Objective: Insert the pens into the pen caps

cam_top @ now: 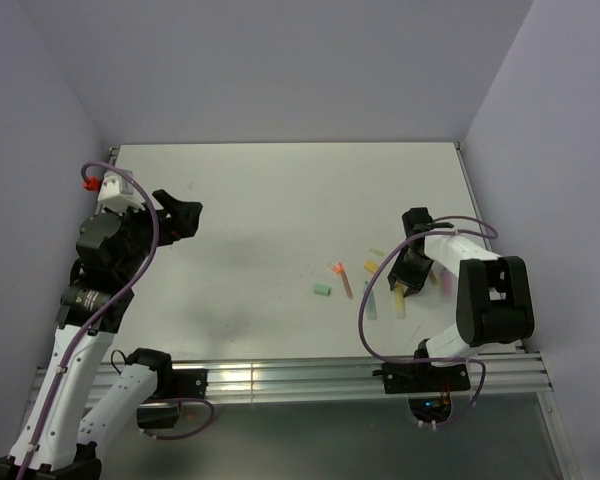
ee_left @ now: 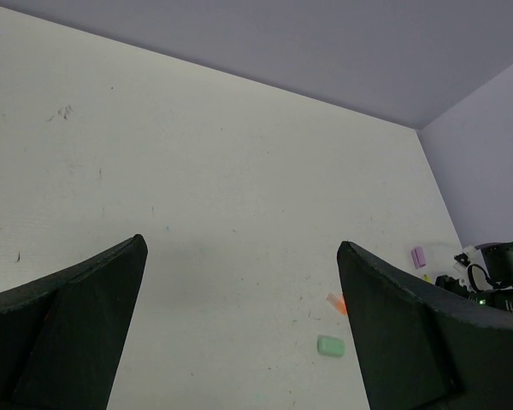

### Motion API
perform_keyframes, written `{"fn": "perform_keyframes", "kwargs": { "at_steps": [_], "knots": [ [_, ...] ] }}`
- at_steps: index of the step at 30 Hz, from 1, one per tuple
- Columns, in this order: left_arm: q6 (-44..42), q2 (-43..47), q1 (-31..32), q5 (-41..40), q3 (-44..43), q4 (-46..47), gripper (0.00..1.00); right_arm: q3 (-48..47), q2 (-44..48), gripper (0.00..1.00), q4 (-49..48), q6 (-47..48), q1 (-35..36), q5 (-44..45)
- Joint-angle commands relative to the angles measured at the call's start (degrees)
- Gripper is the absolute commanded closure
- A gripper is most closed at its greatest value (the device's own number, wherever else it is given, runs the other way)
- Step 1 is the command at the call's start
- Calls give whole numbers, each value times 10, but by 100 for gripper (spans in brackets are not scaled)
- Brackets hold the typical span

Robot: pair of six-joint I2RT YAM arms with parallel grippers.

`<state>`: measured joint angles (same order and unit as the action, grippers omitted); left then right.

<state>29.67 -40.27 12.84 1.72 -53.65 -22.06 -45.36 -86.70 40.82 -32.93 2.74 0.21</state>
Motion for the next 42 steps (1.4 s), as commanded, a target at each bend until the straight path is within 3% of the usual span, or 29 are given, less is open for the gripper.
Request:
{"fn": "perform_keyframes", "kwargs": {
  "at_steps": [1, 3, 6, 11, 17, 27, 32, 37, 42],
  "knots": [
    [-1, 9, 2, 6, -24, 5, 1, 22, -19, 54, 14, -18, 10, -4],
    [-1, 9, 2, 2, -26, 3, 1, 22, -23, 58, 13, -20, 16, -6],
    [3, 5, 2, -7, -30, -3, 1, 19, -31, 76, 11, -21, 22, -3],
    [21, -9, 2, -11, -29, -9, 0, 17, -35, 87, 4, -14, 28, -3],
    [32, -23, 2, 56, -14, 19, 3, 11, 1, 100, -16, -6, 28, -3],
    [69, -53, 2, 184, 32, 111, 7, -36, 124, 100, -29, -4, 49, -3],
    [83, -91, 2, 246, 46, 165, 14, -101, 180, 100, -21, -7, 63, -18],
    [151, -118, 9, 318, 95, 326, 16, -183, 186, 100, -18, -23, 98, -35],
    [191, -157, 60, 310, 112, 423, 15, -241, 166, 100, -50, -71, 159, -59]
  ]
}}
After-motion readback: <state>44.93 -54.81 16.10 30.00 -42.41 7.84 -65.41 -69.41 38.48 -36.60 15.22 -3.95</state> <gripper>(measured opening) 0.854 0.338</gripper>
